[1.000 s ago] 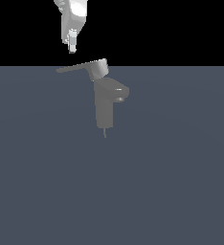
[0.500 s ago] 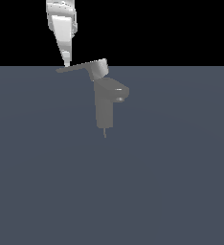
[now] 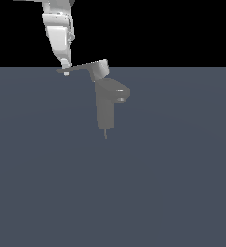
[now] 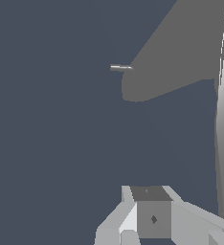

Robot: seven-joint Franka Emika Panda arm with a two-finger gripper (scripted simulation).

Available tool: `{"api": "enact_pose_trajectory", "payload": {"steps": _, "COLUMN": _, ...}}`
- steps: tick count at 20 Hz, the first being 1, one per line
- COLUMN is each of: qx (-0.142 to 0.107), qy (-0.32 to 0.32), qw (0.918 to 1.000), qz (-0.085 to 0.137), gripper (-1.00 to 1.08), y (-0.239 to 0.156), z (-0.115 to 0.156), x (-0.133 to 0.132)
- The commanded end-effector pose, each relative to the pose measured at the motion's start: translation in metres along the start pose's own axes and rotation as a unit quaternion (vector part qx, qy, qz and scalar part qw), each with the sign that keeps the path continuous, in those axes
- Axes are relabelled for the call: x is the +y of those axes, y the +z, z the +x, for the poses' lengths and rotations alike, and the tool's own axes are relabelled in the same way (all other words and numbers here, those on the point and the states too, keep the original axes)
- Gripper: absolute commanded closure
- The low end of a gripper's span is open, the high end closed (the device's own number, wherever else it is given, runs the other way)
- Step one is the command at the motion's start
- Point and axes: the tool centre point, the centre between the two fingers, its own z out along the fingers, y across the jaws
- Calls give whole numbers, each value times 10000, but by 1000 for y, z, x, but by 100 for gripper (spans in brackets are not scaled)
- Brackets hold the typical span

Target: Turn on the faucet by rotating a designated handle.

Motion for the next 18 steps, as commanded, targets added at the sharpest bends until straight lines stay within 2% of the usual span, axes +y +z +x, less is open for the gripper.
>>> {"api": "enact_pose_trajectory", "payload": {"steps": 1, "qx": 5, "qy": 14, "qw": 10000, "qz": 4, "gripper": 108, "y": 0, "z": 0, "x": -1}}
{"api": "enact_pose_trajectory", "payload": {"steps": 18, "qx": 4, "qy": 9, "qw": 10000, "qz": 1, "gripper": 108, "y": 0, "z": -2, "x": 35}}
